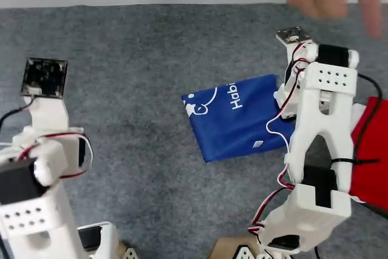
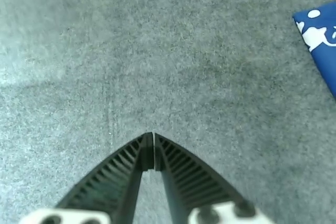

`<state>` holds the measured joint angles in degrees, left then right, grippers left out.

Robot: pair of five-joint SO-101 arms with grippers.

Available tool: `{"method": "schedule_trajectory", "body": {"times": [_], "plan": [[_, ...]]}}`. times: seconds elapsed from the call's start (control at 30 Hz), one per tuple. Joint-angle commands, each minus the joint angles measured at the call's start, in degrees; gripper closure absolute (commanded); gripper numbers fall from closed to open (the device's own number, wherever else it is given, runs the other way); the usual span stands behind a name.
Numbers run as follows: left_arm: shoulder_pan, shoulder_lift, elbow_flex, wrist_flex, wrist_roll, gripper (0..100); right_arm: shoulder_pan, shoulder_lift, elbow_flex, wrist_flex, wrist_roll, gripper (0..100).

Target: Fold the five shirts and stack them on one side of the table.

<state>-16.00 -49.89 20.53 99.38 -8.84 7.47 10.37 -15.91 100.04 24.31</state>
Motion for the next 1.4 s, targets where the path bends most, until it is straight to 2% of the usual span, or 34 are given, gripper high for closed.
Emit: {"method": "schedule_trajectory", "body": {"times": [0.0, 0.53, 1.37], "plan": [[0.35, -3.78, 1.1, 0.97, 0.26, 99, -0.57, -4.18, -2.64, 2.42, -0.44, 99.0], [0.35, -5.01, 1.19, 0.88, 0.18, 99, -6.2, -4.09, 2.73, 2.24, 1.41, 99.0], [0.35, -4.92, 1.27, 0.88, 0.18, 99, -6.2, -3.65, 2.73, 1.54, 1.58, 99.0]]}}
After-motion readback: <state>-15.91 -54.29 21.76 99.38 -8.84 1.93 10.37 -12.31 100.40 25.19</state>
